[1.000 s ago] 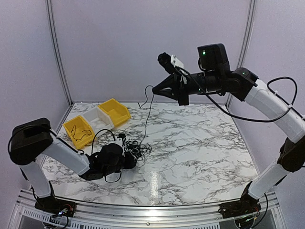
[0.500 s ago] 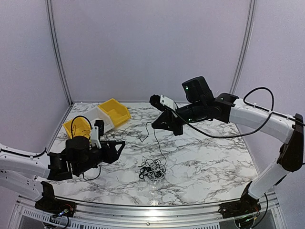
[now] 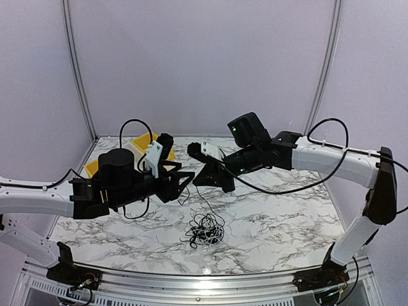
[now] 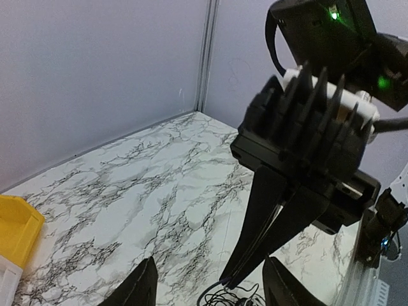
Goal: Untangle the cables
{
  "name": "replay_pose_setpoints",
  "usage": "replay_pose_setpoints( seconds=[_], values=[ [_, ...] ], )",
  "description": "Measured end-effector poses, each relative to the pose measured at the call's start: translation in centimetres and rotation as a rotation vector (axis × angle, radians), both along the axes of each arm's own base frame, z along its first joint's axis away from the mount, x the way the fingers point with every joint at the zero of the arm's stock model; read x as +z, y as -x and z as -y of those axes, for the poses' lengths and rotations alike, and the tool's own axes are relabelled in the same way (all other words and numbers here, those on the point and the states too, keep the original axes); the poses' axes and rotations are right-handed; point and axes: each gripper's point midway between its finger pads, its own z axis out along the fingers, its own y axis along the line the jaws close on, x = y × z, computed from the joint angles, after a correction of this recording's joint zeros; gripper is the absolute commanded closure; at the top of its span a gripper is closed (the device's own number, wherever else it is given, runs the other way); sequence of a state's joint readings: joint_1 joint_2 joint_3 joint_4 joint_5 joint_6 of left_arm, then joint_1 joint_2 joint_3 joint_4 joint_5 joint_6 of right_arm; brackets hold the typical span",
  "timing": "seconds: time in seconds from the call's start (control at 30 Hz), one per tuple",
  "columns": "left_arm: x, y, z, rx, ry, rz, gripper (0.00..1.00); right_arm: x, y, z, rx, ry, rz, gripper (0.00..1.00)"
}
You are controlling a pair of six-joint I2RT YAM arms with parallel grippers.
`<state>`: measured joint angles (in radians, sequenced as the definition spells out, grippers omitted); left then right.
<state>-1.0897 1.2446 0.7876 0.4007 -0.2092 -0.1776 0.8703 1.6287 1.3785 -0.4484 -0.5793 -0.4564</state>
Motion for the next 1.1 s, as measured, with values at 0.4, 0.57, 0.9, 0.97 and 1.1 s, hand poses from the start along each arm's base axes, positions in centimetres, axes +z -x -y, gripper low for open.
replay_pose_setpoints(
  seconds=[0.4,0.57,0.9,0.97,1.1],
  values=[
    [-3.3,-0.1,0.6,-0.084,-0.188,0.005,0.7,2.3,1.1,0.4,0.049,-0.053,0.042,1.0],
    [-3.6,0.2,1.1,-0.115,-0.193,-0.004,0.85,2.1,1.2,0.4,0.055,-0.051,0.039,1.0],
    [-3.4,-1.3,-0.3,0.007,-0.187,-0.007,1.0,-1.4,-0.4,0.7,-0.039,-0.013,0.063,0.53],
    [-3.0,-1.7,-1.7,0.072,-0.173,-0.004,1.0,-4.2,-0.5,1.0,-0.056,0.03,0.039,0.51],
    [-1.8,-1.9,-5.0,0.186,-0.124,0.008,1.0,-8.8,-1.0,0.8,-0.079,0.101,-0.025,0.53]
  ],
)
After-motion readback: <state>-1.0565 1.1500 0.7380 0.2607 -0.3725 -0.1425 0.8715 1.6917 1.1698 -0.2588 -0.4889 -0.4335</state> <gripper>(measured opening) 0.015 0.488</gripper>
